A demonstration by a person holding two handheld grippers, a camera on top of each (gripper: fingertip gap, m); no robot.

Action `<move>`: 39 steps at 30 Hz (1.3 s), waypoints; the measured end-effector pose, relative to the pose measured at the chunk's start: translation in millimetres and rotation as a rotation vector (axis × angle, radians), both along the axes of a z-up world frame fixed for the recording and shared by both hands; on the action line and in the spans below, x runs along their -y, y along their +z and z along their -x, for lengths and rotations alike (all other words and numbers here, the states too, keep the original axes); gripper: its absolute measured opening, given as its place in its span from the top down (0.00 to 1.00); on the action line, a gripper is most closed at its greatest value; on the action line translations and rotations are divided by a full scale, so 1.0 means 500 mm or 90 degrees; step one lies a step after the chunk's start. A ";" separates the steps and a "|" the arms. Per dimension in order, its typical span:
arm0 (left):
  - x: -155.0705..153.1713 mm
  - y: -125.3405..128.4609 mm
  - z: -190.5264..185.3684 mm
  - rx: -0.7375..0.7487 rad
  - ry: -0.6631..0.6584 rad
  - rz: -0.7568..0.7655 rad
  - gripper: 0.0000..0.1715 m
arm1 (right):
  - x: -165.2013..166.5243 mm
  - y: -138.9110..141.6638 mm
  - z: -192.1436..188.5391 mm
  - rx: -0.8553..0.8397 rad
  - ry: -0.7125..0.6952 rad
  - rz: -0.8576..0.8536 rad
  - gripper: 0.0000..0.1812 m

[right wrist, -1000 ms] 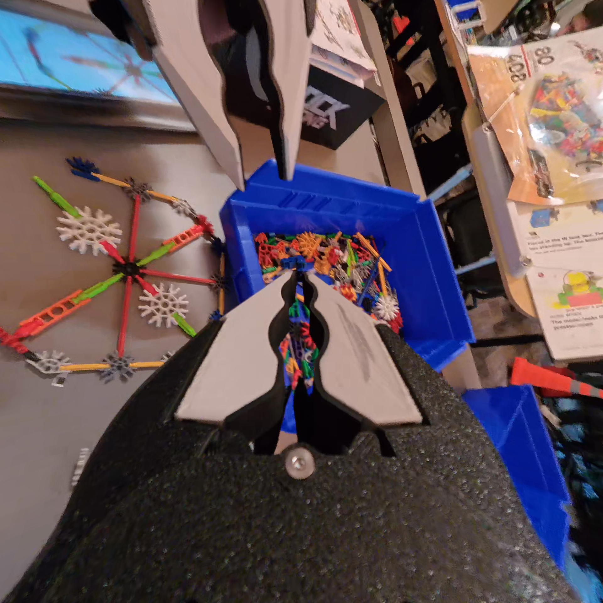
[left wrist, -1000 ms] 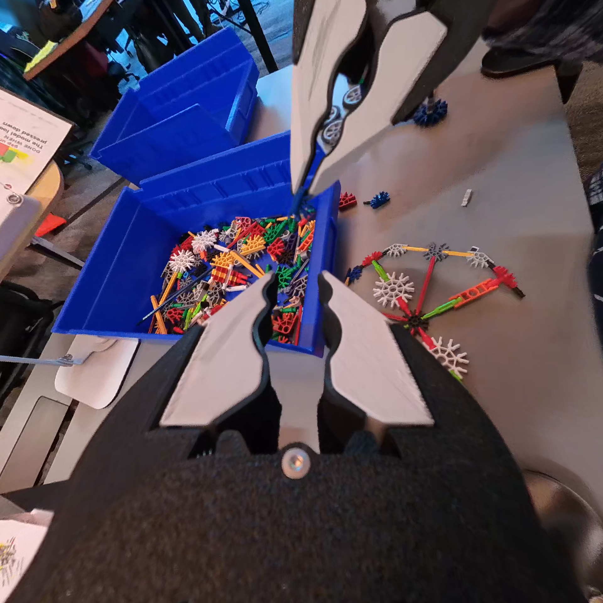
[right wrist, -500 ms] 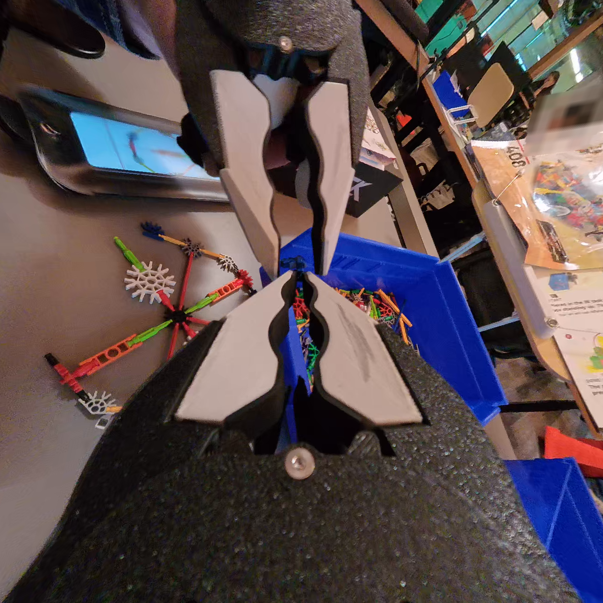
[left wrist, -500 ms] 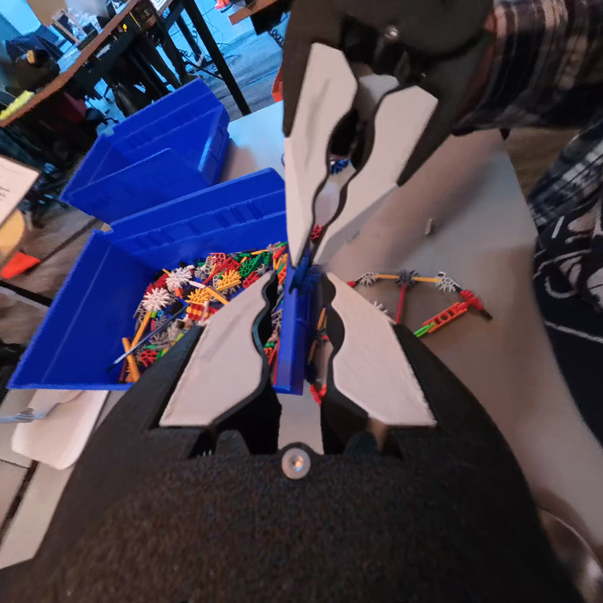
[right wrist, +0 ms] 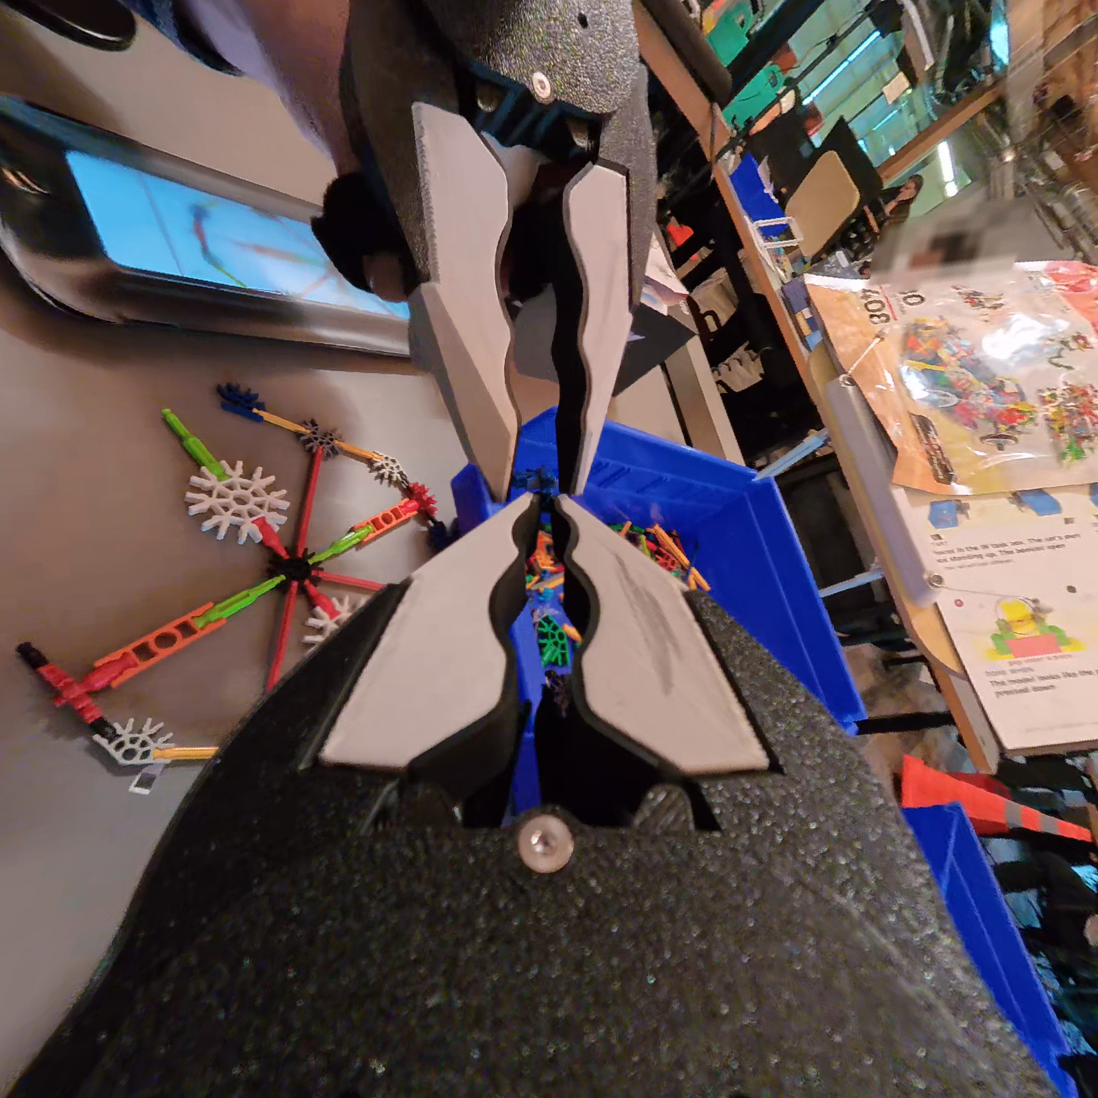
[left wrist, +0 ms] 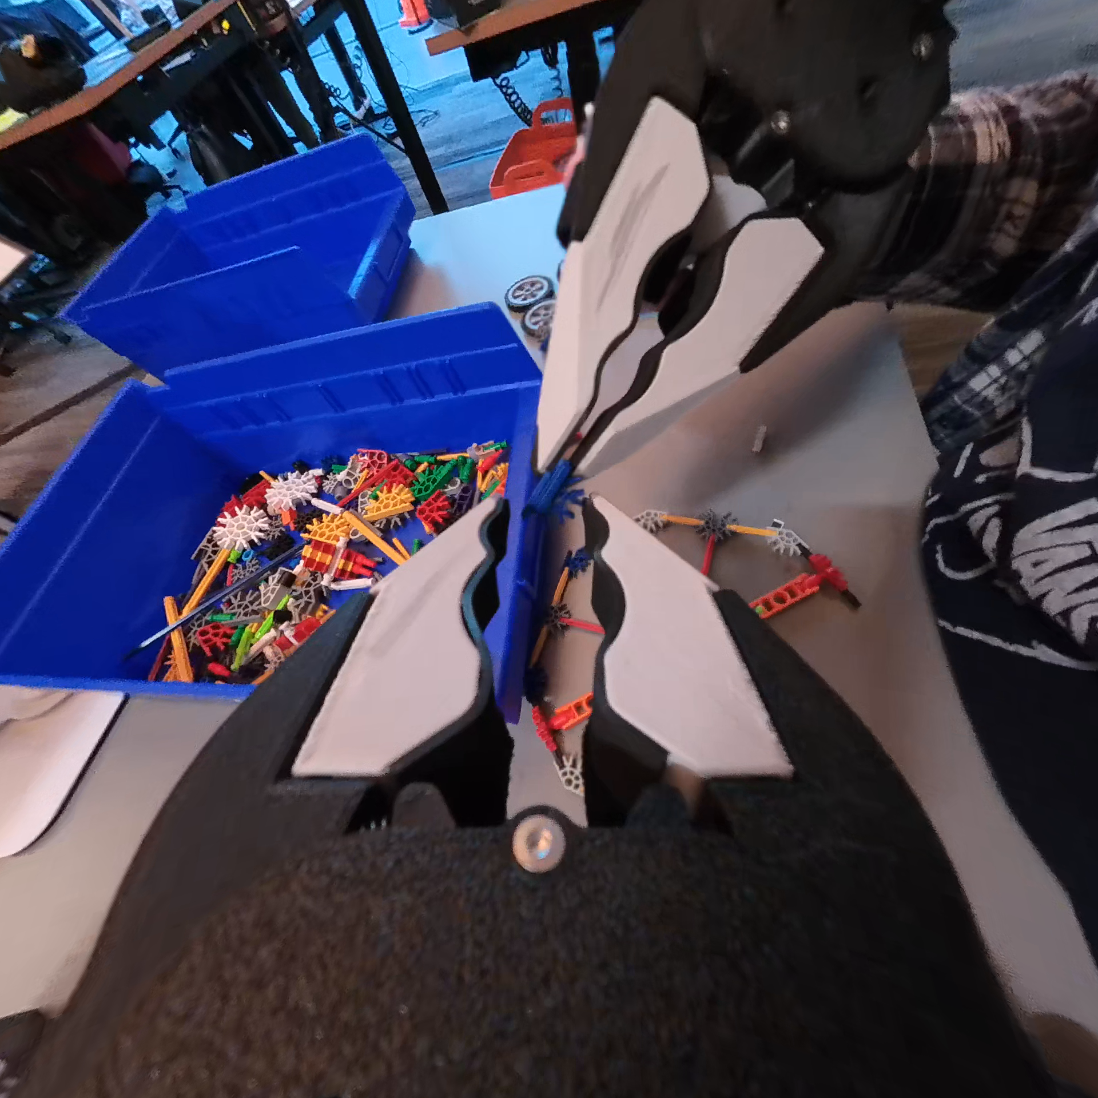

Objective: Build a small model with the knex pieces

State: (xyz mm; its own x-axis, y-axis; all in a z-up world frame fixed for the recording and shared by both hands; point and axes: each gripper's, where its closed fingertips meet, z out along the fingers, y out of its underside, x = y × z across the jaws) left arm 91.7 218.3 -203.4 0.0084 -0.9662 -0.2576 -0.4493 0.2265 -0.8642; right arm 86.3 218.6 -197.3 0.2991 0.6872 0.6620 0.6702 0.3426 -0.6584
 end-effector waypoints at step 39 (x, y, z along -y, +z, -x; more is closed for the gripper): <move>-0.013 0.059 -0.033 0.144 0.031 0.224 0.90 | -0.019 0.048 -0.037 0.086 -0.092 -0.253 0.99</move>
State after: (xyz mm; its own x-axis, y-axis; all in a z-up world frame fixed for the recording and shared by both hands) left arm 108.4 224.7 -174.0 0.0753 -0.9920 0.1009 -0.2429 -0.1164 -0.9630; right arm 104.8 228.2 -173.1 0.2657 0.3282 0.9065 0.8009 0.4482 -0.3971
